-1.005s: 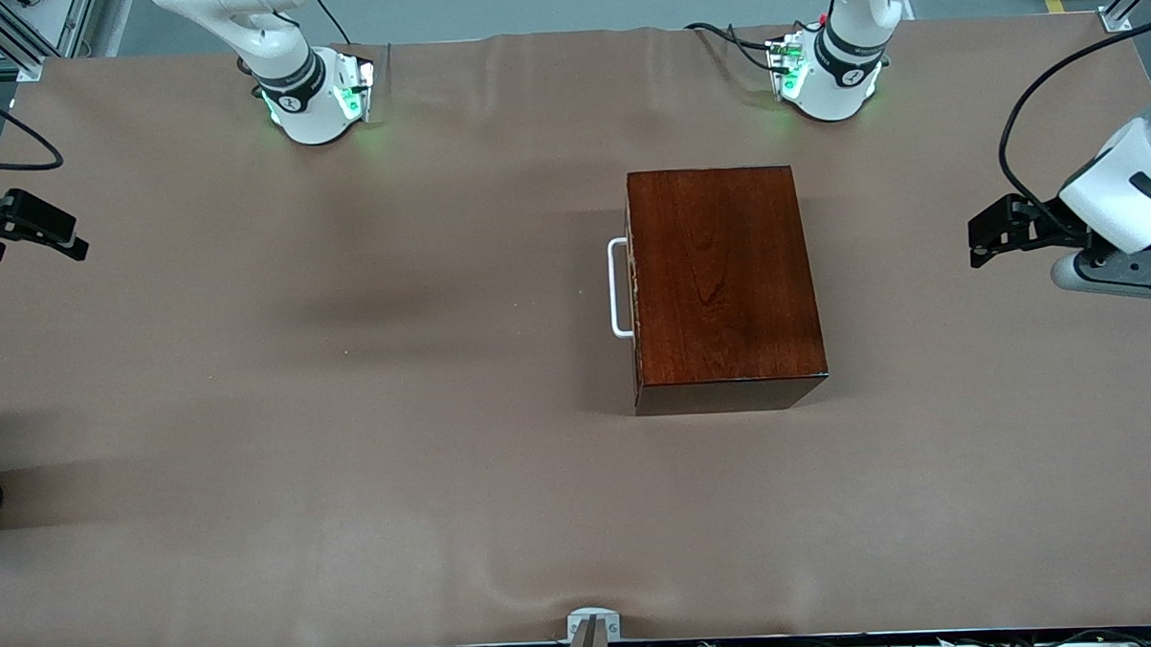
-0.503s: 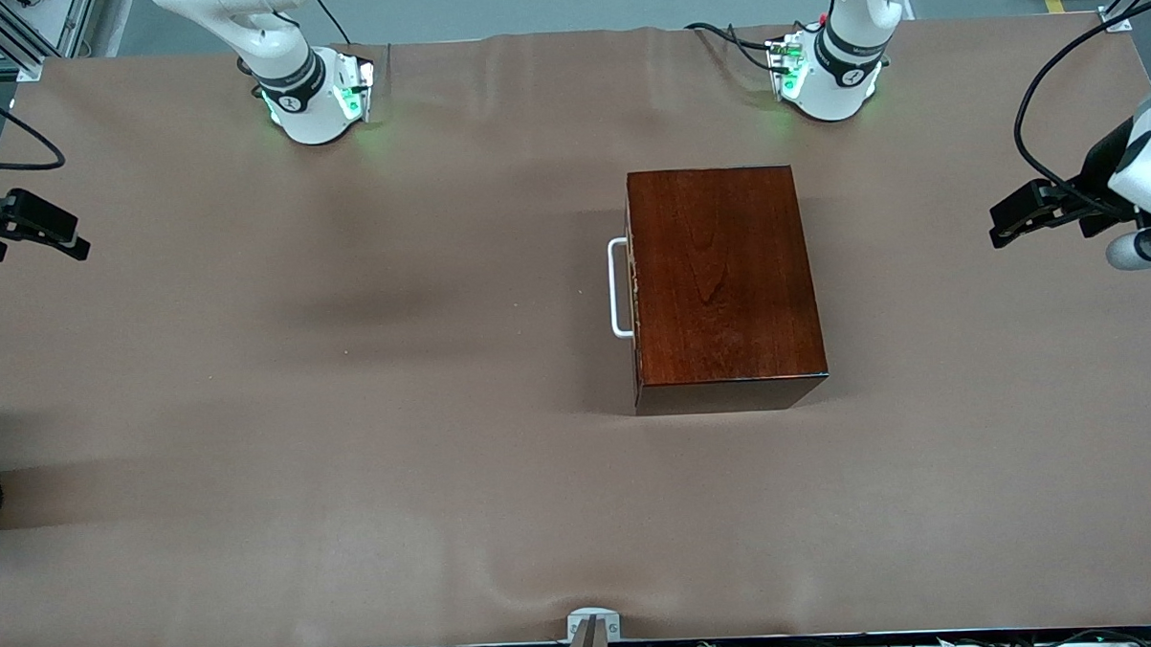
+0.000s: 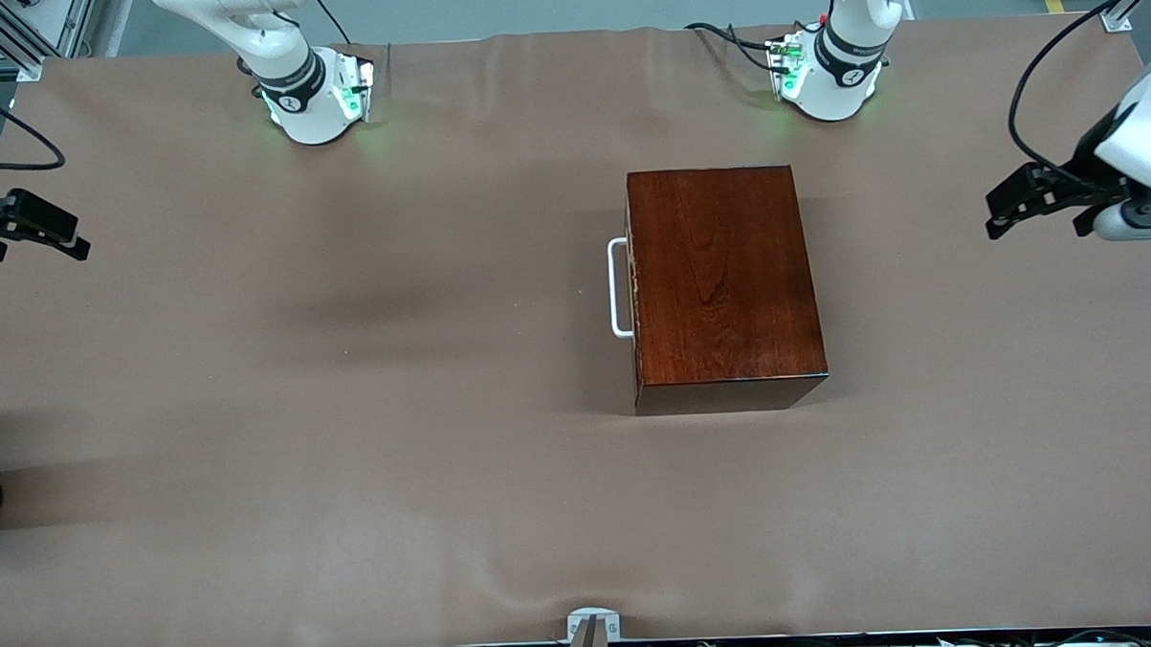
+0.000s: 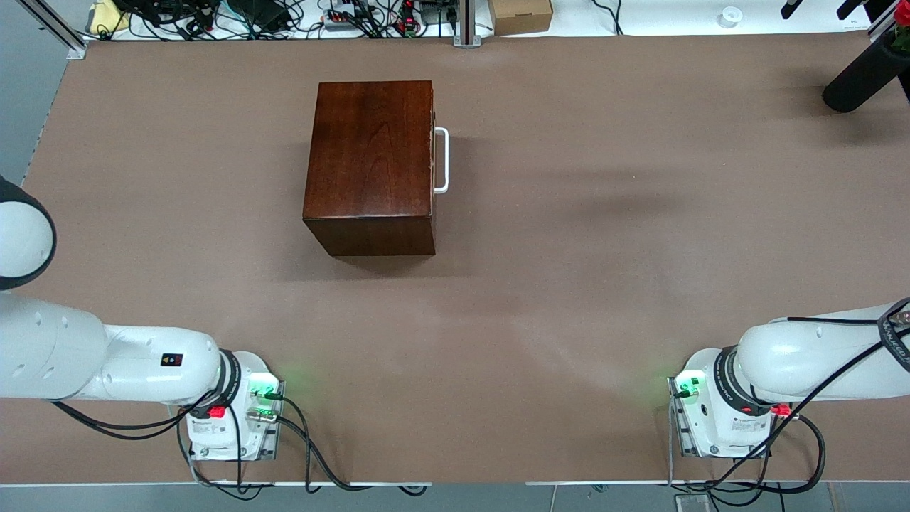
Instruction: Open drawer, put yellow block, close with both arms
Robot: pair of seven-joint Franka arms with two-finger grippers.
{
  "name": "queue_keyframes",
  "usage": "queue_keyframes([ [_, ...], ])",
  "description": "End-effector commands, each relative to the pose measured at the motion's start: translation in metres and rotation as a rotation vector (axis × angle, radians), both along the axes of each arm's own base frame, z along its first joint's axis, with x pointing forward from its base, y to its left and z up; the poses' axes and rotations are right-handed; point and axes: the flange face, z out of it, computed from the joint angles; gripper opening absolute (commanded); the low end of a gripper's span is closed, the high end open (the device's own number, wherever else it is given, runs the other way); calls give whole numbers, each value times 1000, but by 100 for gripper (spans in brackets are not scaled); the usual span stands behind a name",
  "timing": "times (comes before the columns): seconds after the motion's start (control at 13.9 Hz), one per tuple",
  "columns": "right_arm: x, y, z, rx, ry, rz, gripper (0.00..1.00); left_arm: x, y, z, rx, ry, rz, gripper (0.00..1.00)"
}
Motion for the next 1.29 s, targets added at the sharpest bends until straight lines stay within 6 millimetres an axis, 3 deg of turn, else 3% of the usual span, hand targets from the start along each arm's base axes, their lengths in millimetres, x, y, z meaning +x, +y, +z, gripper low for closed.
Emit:
queue_keyframes([
  [0.0, -2, 2, 4, -2, -1, -10, 100, -5, 0, 15, -24, -28, -8, 100],
  [0.5, -1, 1, 2, -1, 2, -11, 100, -6, 0, 14, -18, -20, 70, 100],
  [0.86, -1, 0, 2, -3, 1, -13, 100, 0, -7, -7, -11, 47, 62, 100],
  [1.22, -1, 0, 2, -5, 1, -13, 100, -5, -12, -2, -6, 76, 43, 100],
])
